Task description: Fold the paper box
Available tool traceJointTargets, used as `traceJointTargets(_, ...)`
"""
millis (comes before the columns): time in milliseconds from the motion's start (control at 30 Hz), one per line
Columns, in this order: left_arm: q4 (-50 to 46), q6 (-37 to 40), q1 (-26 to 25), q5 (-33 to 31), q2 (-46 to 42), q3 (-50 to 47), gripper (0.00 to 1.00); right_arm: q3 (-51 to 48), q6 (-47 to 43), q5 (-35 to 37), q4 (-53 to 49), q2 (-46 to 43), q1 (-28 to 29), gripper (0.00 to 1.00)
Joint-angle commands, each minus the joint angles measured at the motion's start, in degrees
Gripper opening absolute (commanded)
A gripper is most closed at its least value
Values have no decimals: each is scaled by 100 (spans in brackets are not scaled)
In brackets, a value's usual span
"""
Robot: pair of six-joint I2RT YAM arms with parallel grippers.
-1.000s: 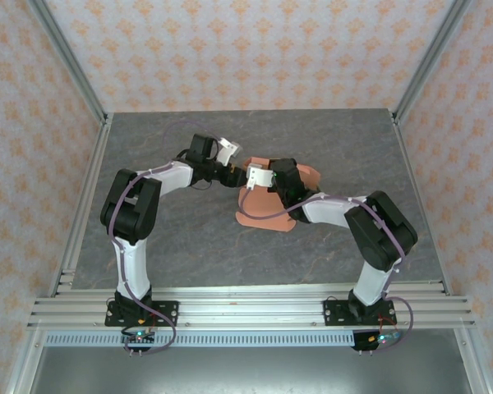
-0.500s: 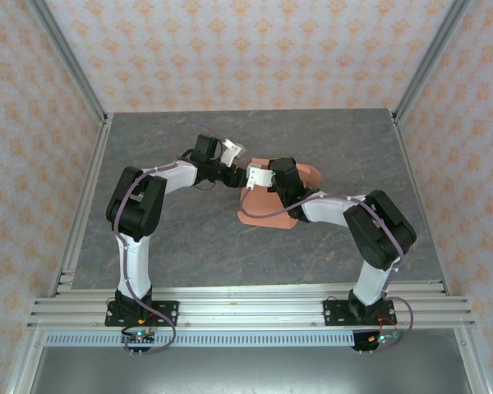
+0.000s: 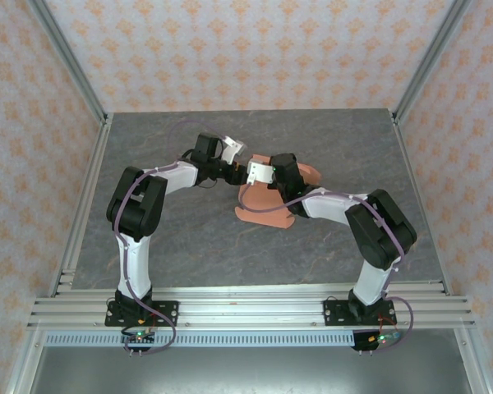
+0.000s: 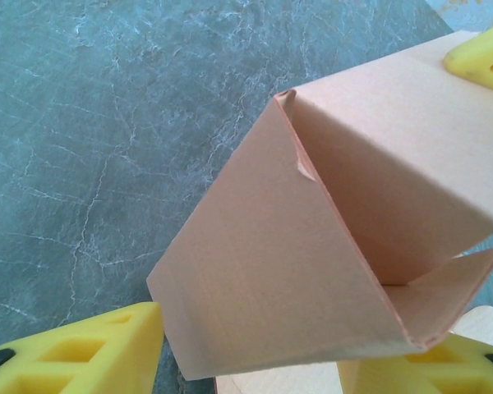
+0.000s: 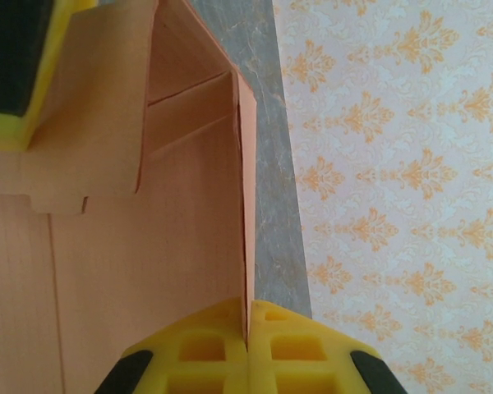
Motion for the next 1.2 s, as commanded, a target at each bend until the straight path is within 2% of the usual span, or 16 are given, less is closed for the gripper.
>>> traceJointTargets(0, 761, -176, -65, -363, -33, -21, 55, 100, 227, -478, -475, 99, 61, 0)
traceJointTargets(500, 1460, -603, -140, -817, -43, -157, 45, 197, 469, -632, -684, 50, 64, 0)
traceJointTargets(633, 1470, -600, -144, -695, -152, -232, 47, 263, 445, -562, -789, 90, 52, 0)
traceJointTargets(1000, 512, 93, -134, -336, -187, -129, 54, 596, 506, -167, -1034, 359, -46, 0)
traceJointTargets(1167, 49, 338, -66, 59, -98, 77, 55, 662, 430, -141, -1108, 362, -97, 0)
